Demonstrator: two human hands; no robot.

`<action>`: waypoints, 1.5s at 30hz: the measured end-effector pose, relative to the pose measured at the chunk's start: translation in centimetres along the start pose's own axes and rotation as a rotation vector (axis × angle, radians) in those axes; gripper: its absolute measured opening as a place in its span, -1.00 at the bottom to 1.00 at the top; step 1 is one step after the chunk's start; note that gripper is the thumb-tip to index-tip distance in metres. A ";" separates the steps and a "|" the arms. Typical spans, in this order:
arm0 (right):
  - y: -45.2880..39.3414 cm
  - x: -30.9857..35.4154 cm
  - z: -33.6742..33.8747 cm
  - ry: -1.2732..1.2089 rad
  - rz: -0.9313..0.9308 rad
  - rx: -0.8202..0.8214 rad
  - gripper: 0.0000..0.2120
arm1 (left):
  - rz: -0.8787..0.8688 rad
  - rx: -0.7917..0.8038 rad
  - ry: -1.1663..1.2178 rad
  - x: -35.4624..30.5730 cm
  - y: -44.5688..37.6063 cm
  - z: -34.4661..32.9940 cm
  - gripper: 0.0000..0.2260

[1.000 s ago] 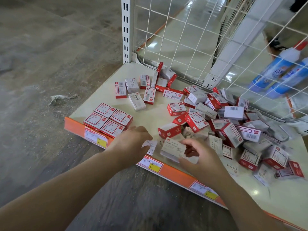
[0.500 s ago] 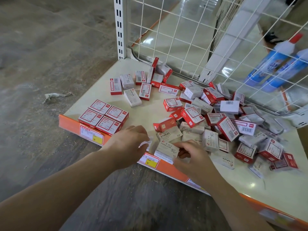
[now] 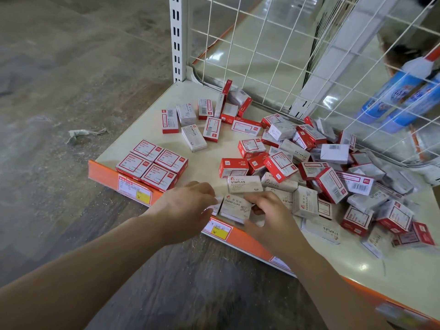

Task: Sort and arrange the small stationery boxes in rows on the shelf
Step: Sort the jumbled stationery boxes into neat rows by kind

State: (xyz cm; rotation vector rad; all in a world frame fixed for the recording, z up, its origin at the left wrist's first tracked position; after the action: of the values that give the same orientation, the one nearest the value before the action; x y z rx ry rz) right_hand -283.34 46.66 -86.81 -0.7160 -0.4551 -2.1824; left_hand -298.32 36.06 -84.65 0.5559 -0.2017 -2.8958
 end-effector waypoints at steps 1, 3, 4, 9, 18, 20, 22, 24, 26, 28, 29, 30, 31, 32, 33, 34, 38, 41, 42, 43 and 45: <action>0.1 -0.1 -0.1 0.003 -0.004 0.005 -0.56 | -0.006 0.001 -0.005 -0.1 0.0 0.0 -0.69; 0.3 -0.1 -0.2 0.003 -0.009 0.011 -0.55 | -0.017 0.012 -0.009 -0.4 0.1 0.1 -0.69; 0.3 -0.1 -0.3 0.000 -0.009 0.014 -0.55 | -0.022 0.021 -0.009 -0.5 0.2 0.1 -0.69; 0.4 0.0 -0.3 -0.012 0.005 0.025 -0.56 | -0.022 0.048 -0.011 -0.6 0.3 0.1 -0.69; 0.4 0.4 -0.1 -0.023 -0.012 0.051 -0.58 | -0.017 0.102 -0.118 -1.4 -0.2 0.2 -0.62; 0.3 0.6 0.0 -0.014 -0.029 0.066 -0.59 | -0.019 0.111 -0.140 -1.7 -0.4 0.2 -0.62; 0.2 0.7 0.1 -0.010 -0.037 0.076 -0.61 | -0.019 0.113 -0.141 -1.9 -0.6 0.2 -0.64; 0.1 0.7 0.3 0.002 -0.027 0.068 -0.63 | -0.013 0.100 -0.121 -2.0 -0.7 0.2 -0.65; -0.1 0.6 0.4 0.002 -0.020 0.051 -0.66 | 0.001 0.092 -0.093 -1.9 -0.7 0.2 -0.66; -0.3 0.6 0.6 -0.011 -0.034 0.039 -0.68 | 0.019 0.087 -0.062 -1.8 -0.7 0.2 -0.67; -0.4 0.7 0.8 -0.012 -0.034 0.031 -0.69 | 0.025 0.076 -0.052 -1.7 -0.7 0.2 -0.68; -0.7 0.7 0.9 -0.009 -0.027 0.019 -0.70 | 0.033 0.059 -0.045 -1.7 -0.8 0.2 -0.68; -0.9 0.7 1.1 -0.009 -0.020 0.009 -0.70 | 0.043 0.036 -0.038 -1.6 -0.9 0.3 -0.69; -1.2 0.8 1.2 -0.011 -0.017 0.001 -0.69 | 0.057 0.008 -0.030 -1.5 -1.0 0.4 -0.69; -1.4 0.9 1.4 -0.014 -0.019 -0.004 -0.69 | 0.076 -0.024 -0.020 -1.4 -1.1 0.5 -0.69; -1.7 1.0 1.6 -0.018 -0.020 -0.010 -0.68 | 0.104 -0.056 -0.004 -1.3 -1.2 0.7 -0.70; -3.4 1.8 2.3 0.028 0.007 -0.044 -0.64 | 0.233 -0.143 0.103 -0.8 -1.4 1.3 -0.73; -5.2 2.7 2.6 0.096 0.066 -0.081 -0.64 | 0.260 -0.130 0.086 0.0 -1.5 1.8 -0.73; -5.8 2.9 2.6 0.126 0.080 -0.078 -0.63 | 0.260 -0.115 0.058 0.4 -1.6 1.9 -0.73; -6.4 3.0 2.6 0.166 0.088 -0.065 -0.61 | 0.268 -0.104 0.039 0.8 -1.7 2.0 -0.72; -7.3 3.1 2.6 0.256 0.092 -0.027 -0.59 | 0.295 -0.098 0.032 1.4 -1.8 2.2 -0.72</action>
State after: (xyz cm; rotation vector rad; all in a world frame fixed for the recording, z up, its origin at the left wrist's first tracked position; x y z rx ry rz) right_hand -289.72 50.87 -83.51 -0.4534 -0.2563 -2.1586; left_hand -300.72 37.78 -83.39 0.5075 -0.1249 -2.5936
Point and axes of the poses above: each hand's wrist, its own y-axis away from the middle knuckle, its own z-axis out of the back of the hand, x = y × z, the point moved 2 cm from there along -y, towards the middle knuckle, and after that the axes turned 2 degrees about -y, right-handed, at the moved point
